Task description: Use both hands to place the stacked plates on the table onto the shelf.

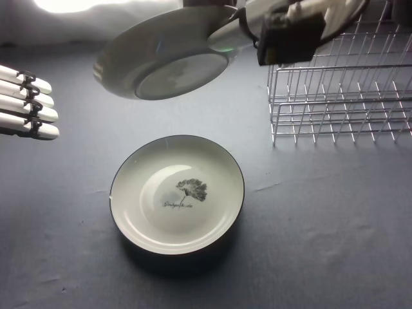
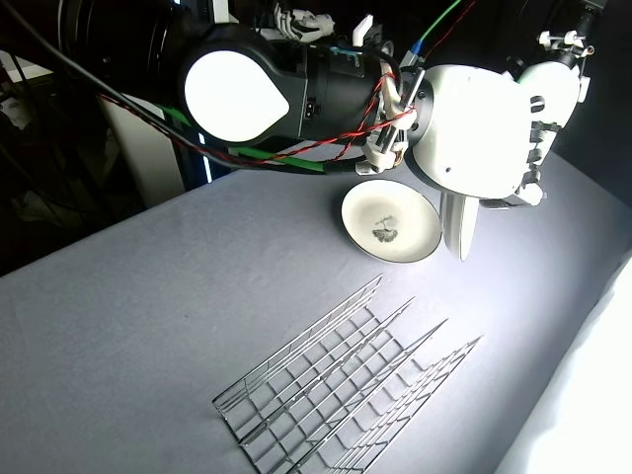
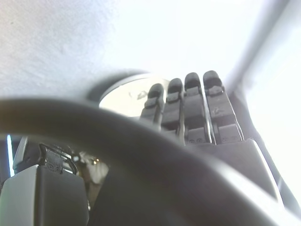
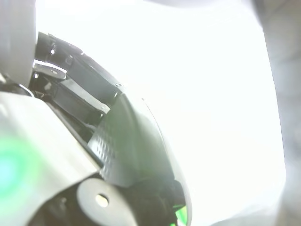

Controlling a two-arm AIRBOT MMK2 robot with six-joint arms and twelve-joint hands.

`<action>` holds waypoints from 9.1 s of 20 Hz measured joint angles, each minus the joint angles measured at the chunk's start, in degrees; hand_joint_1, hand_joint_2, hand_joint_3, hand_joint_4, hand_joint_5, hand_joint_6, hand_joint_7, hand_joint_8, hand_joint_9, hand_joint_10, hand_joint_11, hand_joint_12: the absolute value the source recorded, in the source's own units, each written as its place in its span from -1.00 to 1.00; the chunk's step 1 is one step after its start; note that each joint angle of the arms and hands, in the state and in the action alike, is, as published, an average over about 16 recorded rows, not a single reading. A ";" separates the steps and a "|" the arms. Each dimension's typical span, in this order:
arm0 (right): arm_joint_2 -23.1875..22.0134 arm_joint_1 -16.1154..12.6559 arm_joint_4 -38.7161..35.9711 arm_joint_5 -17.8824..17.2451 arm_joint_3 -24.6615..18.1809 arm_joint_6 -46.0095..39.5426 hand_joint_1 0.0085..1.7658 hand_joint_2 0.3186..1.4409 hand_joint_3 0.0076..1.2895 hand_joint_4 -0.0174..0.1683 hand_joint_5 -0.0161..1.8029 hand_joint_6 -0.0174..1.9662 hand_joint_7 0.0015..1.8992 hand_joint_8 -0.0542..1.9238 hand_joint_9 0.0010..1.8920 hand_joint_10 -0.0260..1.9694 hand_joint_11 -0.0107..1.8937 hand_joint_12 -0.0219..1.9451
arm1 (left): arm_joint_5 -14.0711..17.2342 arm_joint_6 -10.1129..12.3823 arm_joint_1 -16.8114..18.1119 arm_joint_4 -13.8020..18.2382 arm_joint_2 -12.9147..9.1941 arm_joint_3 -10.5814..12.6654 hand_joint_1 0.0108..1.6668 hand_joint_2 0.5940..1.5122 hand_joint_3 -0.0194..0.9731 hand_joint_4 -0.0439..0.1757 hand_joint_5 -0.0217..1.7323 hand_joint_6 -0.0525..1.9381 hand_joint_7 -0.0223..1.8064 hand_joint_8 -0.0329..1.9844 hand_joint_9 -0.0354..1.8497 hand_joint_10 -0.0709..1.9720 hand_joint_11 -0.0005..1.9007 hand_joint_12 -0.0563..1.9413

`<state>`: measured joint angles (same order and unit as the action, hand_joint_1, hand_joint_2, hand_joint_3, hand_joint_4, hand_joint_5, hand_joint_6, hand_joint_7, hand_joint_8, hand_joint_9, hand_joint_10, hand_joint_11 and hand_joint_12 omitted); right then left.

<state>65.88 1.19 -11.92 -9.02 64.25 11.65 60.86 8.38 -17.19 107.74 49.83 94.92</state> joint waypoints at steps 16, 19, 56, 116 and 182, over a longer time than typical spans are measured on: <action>-1.49 -4.53 10.91 9.73 0.76 -0.52 0.55 0.29 -0.99 -0.90 -0.02 0.01 0.07 -0.04 -0.09 0.32 -0.51 0.66 | 4.83 -0.11 -0.49 0.39 3.21 1.14 -1.00 0.20 -0.95 -0.55 -0.95 -0.95 -0.95 -0.96 -0.94 -0.92 -0.98 -0.93; -2.08 -5.26 11.49 10.71 1.05 -0.63 0.56 0.29 -0.99 -0.90 -0.02 0.01 0.07 -0.05 -0.09 0.31 -0.51 0.66 | 5.67 0.26 -0.62 0.35 3.88 1.66 -1.00 0.20 -0.95 -0.55 -0.95 -0.95 -0.96 -0.96 -0.94 -0.92 -0.98 -0.93; -18.71 -3.87 1.60 12.88 -1.26 -1.48 0.53 0.30 -0.99 -0.89 0.01 0.00 0.10 -0.11 -0.08 0.18 -0.53 0.66 | 8.90 -0.19 -6.14 -0.33 11.74 -0.32 -1.00 0.24 -0.95 -0.56 -0.93 -0.95 -0.96 -0.96 -0.94 -0.92 -0.98 -0.92; -3.80 13.82 -62.91 -25.35 5.89 8.12 -0.10 -0.34 -0.99 -0.78 -0.96 -0.96 -0.98 -0.93 -0.98 -0.95 -0.97 -0.96 | 3.50 -5.98 -20.72 -9.62 10.63 -2.12 -1.00 0.24 -0.95 -0.71 -0.98 -0.98 -0.96 -0.97 -0.95 -0.95 -0.98 -0.97; 8.52 11.48 -20.34 -22.18 6.92 10.38 0.47 0.20 -0.99 -0.85 0.01 0.06 0.05 -0.13 0.00 0.19 -0.19 0.37 | -6.32 -9.24 -0.81 -5.01 -5.38 -11.07 -1.00 0.22 -0.95 -0.61 -0.95 -0.94 -0.96 -0.96 -0.94 -0.92 -0.98 -0.94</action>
<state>74.40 12.67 -32.26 -31.19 71.17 22.03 54.54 -0.86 -18.00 102.72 44.45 83.85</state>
